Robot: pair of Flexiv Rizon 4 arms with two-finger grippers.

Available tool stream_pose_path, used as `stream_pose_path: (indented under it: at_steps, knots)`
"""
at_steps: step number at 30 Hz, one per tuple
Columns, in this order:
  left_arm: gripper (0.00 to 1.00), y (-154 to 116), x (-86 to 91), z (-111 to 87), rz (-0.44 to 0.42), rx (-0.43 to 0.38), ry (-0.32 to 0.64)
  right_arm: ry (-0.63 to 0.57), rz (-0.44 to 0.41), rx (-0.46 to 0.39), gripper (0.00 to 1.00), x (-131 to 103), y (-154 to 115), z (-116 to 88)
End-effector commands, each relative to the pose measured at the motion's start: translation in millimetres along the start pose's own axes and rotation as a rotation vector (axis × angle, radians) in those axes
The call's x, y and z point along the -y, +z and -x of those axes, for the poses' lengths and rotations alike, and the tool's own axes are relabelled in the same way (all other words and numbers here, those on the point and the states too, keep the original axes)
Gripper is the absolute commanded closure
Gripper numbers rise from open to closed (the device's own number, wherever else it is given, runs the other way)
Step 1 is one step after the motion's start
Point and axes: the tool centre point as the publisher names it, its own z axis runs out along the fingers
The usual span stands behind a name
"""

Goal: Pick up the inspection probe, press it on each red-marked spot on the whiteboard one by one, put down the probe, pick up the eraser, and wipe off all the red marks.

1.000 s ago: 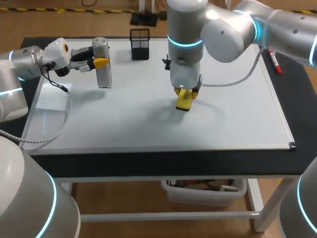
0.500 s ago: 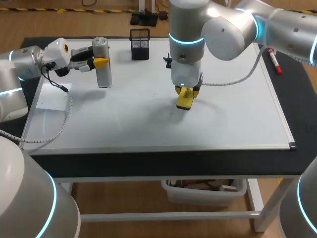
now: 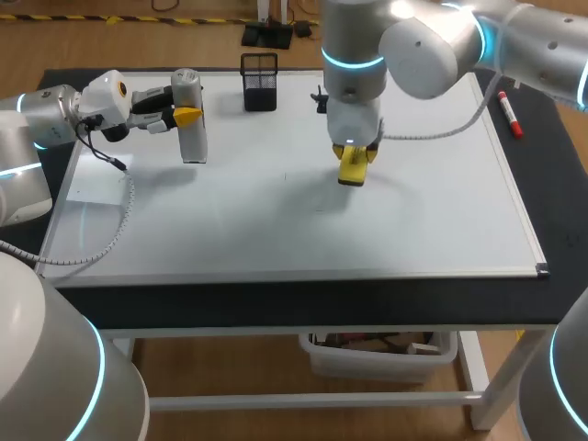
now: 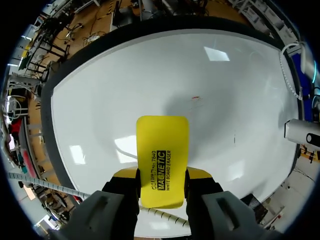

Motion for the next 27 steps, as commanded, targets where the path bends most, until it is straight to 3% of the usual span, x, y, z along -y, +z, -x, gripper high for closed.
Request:
stream_pose_path:
  at_steps: [1,18,27]
  knots:
    - [1.0,-0.5,0.6,0.9,-0.001,-0.004,-0.001,-0.03,0.023,0.015,1.0,27.6,2.2,-1.5]
    - [1.0,-0.5,0.6,0.9,-0.001,-0.004,-0.001,-0.158,0.043,0.019,1.0,142.1,14.9,24.9]
    - [1.0,-0.5,0.6,0.9,-0.001,-0.004,-0.001,-0.184,0.061,0.029,1.0,180.1,19.0,51.9]
